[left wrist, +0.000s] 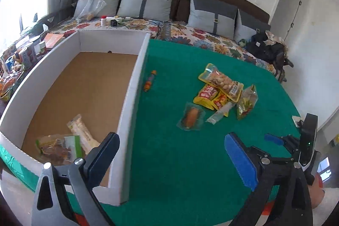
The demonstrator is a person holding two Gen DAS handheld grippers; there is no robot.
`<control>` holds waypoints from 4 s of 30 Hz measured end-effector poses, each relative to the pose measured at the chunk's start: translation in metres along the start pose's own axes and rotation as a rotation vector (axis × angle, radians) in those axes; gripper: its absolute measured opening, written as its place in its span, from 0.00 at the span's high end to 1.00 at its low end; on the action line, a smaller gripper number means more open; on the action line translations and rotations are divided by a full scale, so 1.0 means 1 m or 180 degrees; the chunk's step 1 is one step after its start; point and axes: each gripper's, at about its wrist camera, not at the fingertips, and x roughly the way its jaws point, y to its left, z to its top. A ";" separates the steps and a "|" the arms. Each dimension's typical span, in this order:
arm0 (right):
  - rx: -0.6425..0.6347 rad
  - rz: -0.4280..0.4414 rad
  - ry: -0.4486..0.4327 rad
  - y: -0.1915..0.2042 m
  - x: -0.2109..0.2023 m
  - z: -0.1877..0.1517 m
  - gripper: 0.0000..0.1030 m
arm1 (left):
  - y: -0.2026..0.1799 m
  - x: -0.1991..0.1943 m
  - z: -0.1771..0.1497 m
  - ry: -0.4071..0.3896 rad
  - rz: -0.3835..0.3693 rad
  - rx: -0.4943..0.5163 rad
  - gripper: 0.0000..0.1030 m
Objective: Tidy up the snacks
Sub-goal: 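Carry both snacks into the white cardboard box and open both grippers, then move the left gripper back toward the sausage in clear vacuum pack, then close the left gripper on the sausage vacuum pack, then open the left gripper, setting the sausage pack back on the bed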
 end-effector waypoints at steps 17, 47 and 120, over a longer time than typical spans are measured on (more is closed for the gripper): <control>0.1013 -0.0521 0.0021 -0.159 0.032 -0.019 0.31 | -0.098 0.195 -0.033 0.0556 0.0528 0.0372 0.02; 0.0880 -0.0423 0.0097 -0.148 0.048 -0.020 0.07 | -0.099 0.197 -0.035 0.0426 0.0568 0.0349 0.00; 0.0880 -0.0420 0.0102 -0.148 0.048 -0.020 0.05 | -0.038 0.194 -0.013 0.0577 0.0735 0.0335 0.03</control>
